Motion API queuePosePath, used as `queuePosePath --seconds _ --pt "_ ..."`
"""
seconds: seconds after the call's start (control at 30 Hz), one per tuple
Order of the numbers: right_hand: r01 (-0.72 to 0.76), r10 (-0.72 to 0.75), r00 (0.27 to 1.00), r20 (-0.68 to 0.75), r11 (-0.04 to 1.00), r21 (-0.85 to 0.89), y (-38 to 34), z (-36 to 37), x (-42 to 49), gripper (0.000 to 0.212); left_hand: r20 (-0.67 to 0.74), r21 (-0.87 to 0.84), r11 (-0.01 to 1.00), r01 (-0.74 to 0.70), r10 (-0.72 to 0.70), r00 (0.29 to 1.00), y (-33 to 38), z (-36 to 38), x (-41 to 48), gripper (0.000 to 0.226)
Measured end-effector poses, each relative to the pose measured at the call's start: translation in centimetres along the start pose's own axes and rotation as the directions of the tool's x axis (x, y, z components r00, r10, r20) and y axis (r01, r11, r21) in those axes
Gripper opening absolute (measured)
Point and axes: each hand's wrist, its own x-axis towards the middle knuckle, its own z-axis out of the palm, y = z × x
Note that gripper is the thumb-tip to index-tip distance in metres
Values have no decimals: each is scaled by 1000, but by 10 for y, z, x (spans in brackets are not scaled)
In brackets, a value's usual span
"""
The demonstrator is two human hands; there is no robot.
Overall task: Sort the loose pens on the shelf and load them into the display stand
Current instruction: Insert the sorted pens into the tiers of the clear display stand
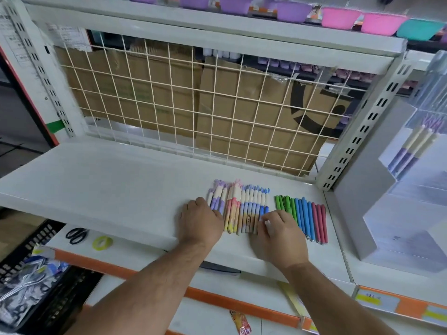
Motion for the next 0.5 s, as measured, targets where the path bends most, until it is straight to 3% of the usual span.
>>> queuePosePath --seconds 0.5 --pt "-1 1 1000 3 999 -41 0 0 -1 26 -10 70 997 -30 31 999 0 0 -2 26"
